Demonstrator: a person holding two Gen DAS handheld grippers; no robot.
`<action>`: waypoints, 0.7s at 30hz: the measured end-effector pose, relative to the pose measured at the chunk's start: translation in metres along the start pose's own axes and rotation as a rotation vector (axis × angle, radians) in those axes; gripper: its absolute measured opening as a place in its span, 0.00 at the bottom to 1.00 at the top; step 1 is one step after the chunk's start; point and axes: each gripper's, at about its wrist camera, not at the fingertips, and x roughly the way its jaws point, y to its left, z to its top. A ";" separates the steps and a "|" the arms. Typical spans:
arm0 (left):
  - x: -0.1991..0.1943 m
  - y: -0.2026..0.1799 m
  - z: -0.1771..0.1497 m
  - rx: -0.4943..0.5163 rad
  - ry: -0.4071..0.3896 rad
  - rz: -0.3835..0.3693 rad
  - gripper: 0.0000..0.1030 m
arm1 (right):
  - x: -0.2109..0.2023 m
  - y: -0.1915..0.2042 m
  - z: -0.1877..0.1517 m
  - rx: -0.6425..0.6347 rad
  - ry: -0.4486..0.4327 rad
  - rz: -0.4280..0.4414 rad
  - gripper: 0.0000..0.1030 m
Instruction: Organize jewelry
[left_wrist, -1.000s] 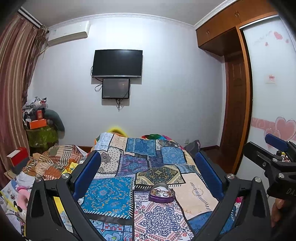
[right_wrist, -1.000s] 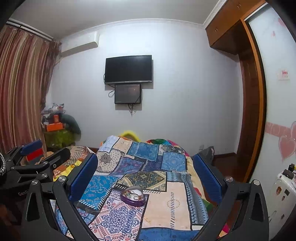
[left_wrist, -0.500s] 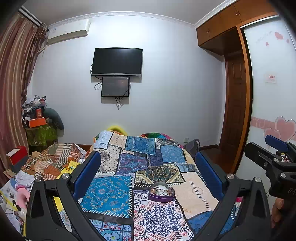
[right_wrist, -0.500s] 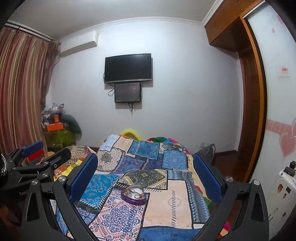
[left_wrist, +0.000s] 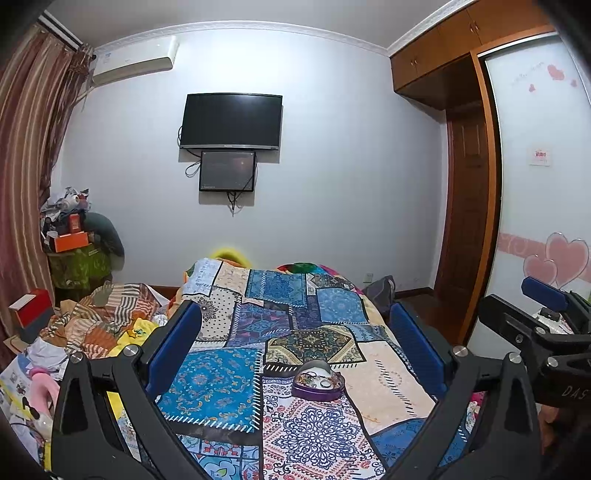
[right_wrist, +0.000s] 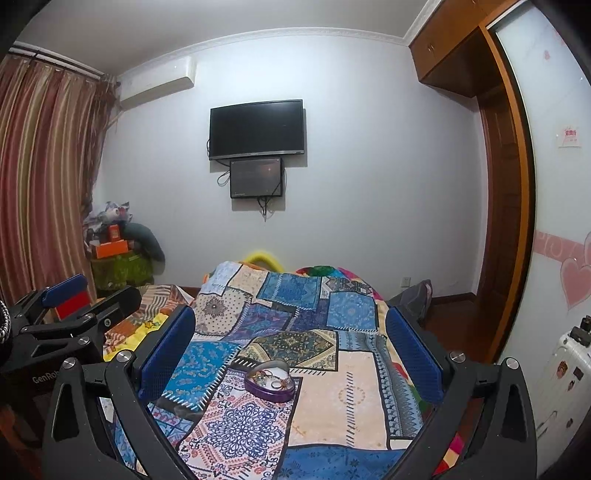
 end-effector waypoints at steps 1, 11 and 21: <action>0.000 0.000 0.000 0.000 0.003 -0.002 0.99 | 0.000 0.000 0.000 0.000 0.000 0.000 0.99; 0.001 0.000 -0.002 -0.002 0.010 -0.007 0.99 | -0.001 0.000 0.000 0.003 -0.003 -0.001 0.99; 0.005 0.001 -0.006 0.002 0.018 -0.017 0.99 | 0.002 0.001 0.000 0.011 0.006 0.001 0.99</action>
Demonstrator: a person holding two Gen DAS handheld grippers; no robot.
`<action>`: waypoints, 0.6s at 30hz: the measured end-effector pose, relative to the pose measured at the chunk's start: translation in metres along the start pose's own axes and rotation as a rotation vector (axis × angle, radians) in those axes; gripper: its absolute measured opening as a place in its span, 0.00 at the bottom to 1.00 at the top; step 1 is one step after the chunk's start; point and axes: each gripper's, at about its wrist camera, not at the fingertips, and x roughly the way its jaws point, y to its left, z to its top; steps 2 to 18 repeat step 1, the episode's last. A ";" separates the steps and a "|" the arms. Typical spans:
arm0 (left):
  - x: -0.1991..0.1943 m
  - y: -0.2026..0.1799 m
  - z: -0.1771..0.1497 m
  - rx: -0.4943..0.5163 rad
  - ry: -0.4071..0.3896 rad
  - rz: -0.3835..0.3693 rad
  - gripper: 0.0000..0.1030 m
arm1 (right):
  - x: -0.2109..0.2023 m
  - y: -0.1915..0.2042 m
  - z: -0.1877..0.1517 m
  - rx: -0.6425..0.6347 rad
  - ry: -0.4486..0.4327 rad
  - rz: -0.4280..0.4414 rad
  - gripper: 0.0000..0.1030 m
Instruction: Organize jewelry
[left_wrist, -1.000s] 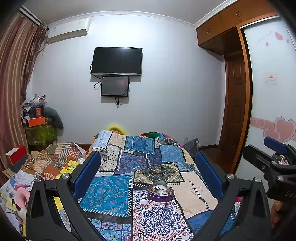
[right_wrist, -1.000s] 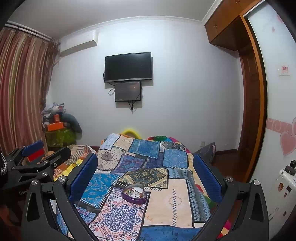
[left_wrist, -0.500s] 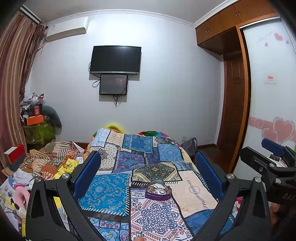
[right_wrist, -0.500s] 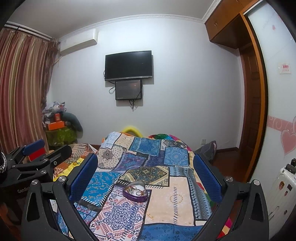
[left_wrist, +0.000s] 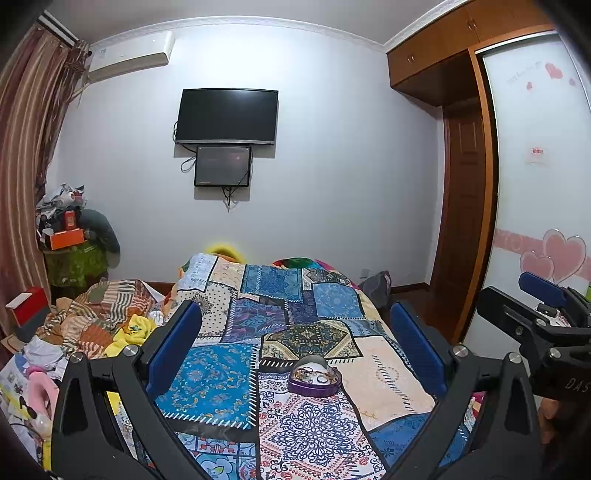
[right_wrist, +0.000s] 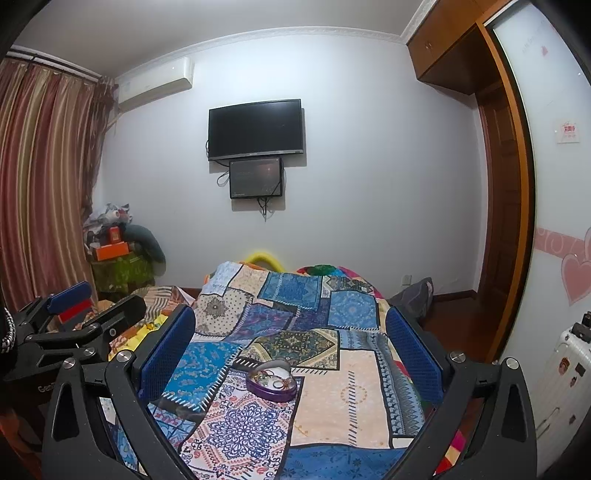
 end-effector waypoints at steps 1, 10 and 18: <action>0.002 0.001 0.000 0.000 0.001 0.003 0.99 | 0.001 0.000 0.000 0.000 0.001 0.001 0.99; 0.002 0.001 0.000 0.000 0.001 0.003 0.99 | 0.001 0.000 0.000 0.000 0.001 0.001 0.99; 0.002 0.001 0.000 0.000 0.001 0.003 0.99 | 0.001 0.000 0.000 0.000 0.001 0.001 0.99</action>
